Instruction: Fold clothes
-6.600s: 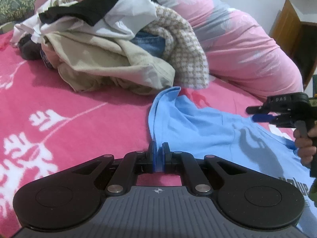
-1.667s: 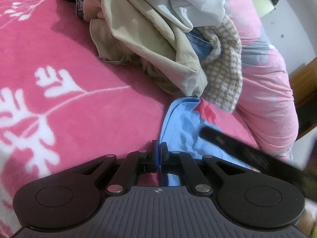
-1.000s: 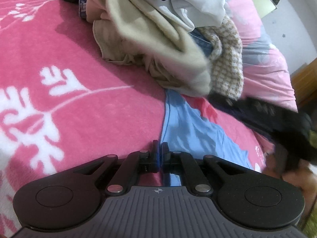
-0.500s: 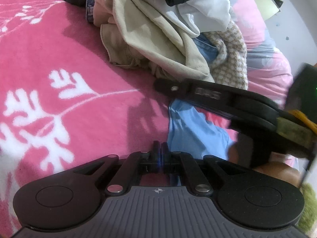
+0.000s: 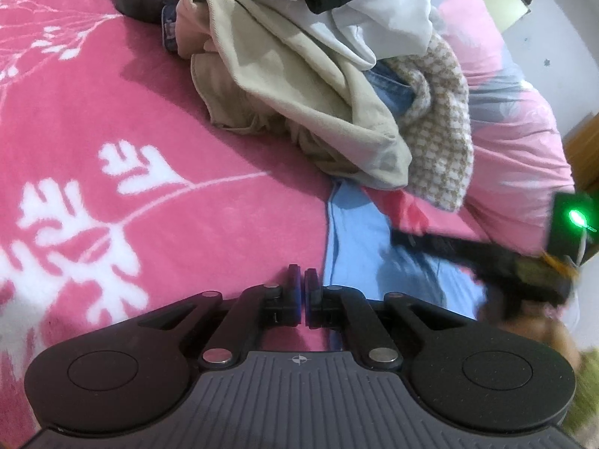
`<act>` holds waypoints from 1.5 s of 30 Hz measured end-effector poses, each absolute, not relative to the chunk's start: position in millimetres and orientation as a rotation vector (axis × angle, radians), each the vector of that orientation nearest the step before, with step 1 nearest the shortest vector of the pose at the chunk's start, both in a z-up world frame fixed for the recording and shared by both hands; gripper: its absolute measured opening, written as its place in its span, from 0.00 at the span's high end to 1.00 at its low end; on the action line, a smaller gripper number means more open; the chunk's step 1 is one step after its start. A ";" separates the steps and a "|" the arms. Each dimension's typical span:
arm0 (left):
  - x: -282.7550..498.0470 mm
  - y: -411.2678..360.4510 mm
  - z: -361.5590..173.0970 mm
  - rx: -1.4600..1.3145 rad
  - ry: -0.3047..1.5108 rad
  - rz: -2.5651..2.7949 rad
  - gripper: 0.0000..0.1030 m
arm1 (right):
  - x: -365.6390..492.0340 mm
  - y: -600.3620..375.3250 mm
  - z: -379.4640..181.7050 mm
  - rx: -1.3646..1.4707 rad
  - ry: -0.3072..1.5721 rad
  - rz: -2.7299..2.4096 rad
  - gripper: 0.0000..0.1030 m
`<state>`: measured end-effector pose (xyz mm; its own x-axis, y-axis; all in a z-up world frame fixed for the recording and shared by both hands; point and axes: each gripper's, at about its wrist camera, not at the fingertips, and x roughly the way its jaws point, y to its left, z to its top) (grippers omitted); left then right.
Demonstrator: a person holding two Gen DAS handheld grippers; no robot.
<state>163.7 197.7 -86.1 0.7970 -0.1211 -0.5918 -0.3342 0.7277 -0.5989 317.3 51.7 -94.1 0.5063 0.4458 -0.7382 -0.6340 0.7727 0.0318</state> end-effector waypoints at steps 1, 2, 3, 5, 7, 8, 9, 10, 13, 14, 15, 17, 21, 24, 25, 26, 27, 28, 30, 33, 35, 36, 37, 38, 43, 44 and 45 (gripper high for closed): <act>163.9 197.0 -86.0 -0.751 0.653 0.127 0.98 | 324.4 57.1 -96.2 -0.240 0.799 0.650 0.90; 163.6 196.4 -86.0 -0.743 0.652 0.127 0.98 | 330.7 62.4 -97.7 -0.230 0.791 0.638 0.91; 163.4 195.9 -85.9 -0.736 0.651 0.127 0.98 | 335.6 67.2 -98.8 -0.225 0.779 0.625 0.91; 163.2 196.4 -85.9 -0.734 0.648 0.125 0.98 | 333.4 70.2 -98.2 -0.231 0.760 0.615 0.91; 160.9 200.8 -86.0 -0.758 0.641 0.123 0.98 | 313.1 63.0 -96.0 -0.274 0.750 0.624 0.90; 159.7 203.2 -85.8 -0.769 0.637 0.125 0.98 | 302.9 59.4 -94.9 -0.295 0.745 0.629 0.90; 160.6 206.0 -85.2 -0.777 0.631 0.134 0.98 | 292.7 55.7 -93.7 -0.317 0.741 0.634 0.90; 161.2 208.7 -84.6 -0.784 0.625 0.142 0.98 | 282.5 52.1 -92.6 -0.338 0.736 0.639 0.90; 159.5 217.1 -84.2 -0.810 0.617 0.167 0.98 | 251.9 41.3 -89.2 -0.403 0.721 0.653 0.90; 159.6 219.8 -84.4 -0.820 0.619 0.173 0.98 | 241.7 37.7 -88.1 -0.424 0.715 0.657 0.90; 159.9 222.2 -84.8 -0.830 0.620 0.177 0.98 | 231.5 34.1 -87.0 -0.446 0.710 0.662 0.90; 160.7 223.7 -86.1 -0.842 0.626 0.177 0.98 | 211.1 26.8 -84.8 -0.489 0.700 0.671 0.90; 159.6 222.9 -86.7 -0.834 0.626 0.175 0.98 | 168.8 21.3 -79.8 -0.570 0.664 0.702 0.90; 158.2 227.0 -87.5 -0.848 0.621 0.180 0.98 | 134.7 53.7 -66.1 -0.608 0.545 0.797 0.90; 158.9 228.3 -87.8 -0.853 0.620 0.183 0.98 | 126.8 57.3 -59.9 -0.589 0.529 0.846 0.90; 159.4 229.4 -88.4 -0.861 0.621 0.182 0.98 | 120.1 58.9 -54.1 -0.579 0.513 0.878 0.90; 159.8 230.4 -88.9 -0.869 0.622 0.182 0.98 | 114.0 59.8 -49.1 -0.583 0.495 0.892 0.90; 159.6 231.1 -89.2 -0.876 0.622 0.181 0.98 | 111.4 58.2 -44.0 -0.586 0.480 0.885 0.90; 159.4 231.7 -89.2 -0.883 0.624 0.180 0.98 | 115.9 50.2 -34.3 -0.581 0.472 0.829 0.90; 159.0 230.3 -88.6 -0.880 0.623 0.179 0.98 | 144.6 37.2 -31.6 -0.529 0.527 0.690 0.90; 159.0 228.3 -87.8 -0.868 0.620 0.177 0.98 | 169.1 38.1 -41.2 -0.501 0.565 0.592 0.90; 159.3 227.1 -87.4 -0.859 0.619 0.176 0.98 | 177.1 42.7 -47.1 -0.483 0.584 0.577 0.89; 159.6 226.1 -87.1 -0.851 0.618 0.175 0.97 | 179.9 48.4 -51.4 -0.459 0.601 0.591 0.90; 159.9 225.4 -87.1 -0.846 0.618 0.174 0.97 | 182.7 54.1 -55.6 -0.436 0.618 0.606 0.90; 160.8 221.0 -86.0 -0.809 0.611 0.177 0.95 | 157.8 60.3 -43.7 -0.324 0.603 0.754 0.90; 161.0 219.7 -85.2 -0.797 0.609 0.175 0.93 | 152.7 52.3 -37.1 -0.296 0.599 0.728 0.90; 161.9 218.8 -83.9 -0.780 0.606 0.173 0.91 | 148.9 39.0 -29.9 -0.252 0.600 0.697 0.90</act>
